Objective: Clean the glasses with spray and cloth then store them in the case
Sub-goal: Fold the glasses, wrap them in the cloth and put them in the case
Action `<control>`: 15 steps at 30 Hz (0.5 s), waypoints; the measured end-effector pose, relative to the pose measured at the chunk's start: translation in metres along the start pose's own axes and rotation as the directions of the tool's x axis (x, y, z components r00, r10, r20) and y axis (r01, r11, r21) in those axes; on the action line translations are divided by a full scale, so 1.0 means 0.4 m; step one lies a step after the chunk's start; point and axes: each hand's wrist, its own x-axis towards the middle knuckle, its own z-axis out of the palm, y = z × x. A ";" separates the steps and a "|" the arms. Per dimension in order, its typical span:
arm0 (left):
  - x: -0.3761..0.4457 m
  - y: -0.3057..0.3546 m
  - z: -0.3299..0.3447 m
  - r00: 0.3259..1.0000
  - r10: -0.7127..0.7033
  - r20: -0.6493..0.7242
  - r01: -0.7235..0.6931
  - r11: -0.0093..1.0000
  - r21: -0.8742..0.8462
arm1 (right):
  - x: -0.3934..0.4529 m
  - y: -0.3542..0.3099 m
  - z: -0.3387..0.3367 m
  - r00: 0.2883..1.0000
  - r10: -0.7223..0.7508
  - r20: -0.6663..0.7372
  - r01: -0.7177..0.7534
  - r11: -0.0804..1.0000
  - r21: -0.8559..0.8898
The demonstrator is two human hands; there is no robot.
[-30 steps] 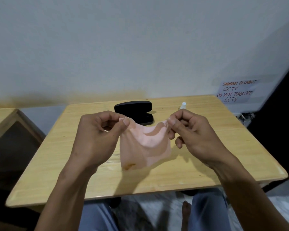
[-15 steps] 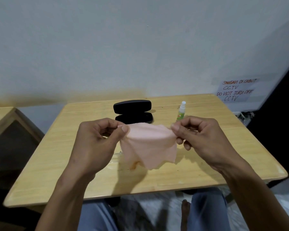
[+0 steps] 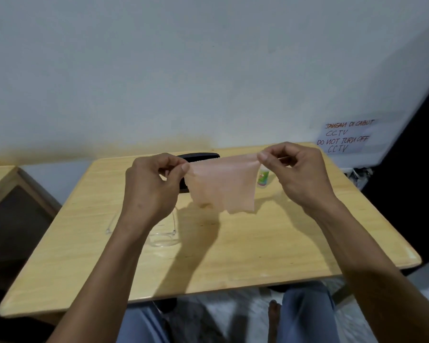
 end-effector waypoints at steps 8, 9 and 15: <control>-0.193 -0.127 0.044 0.973 0.160 0.168 -0.205 0.933 0.296 | -0.171 0.163 -0.034 0.986 0.032 0.166 0.031 0.933 -0.360; -0.222 -0.148 0.054 0.970 0.146 0.192 -0.201 0.930 0.309 | -0.198 0.187 -0.036 0.979 0.063 0.196 0.019 0.921 -0.389; -0.300 -0.214 0.072 0.951 0.100 0.291 -0.200 0.919 0.340 | -0.281 0.251 -0.043 0.961 0.069 0.269 0.068 0.880 -0.471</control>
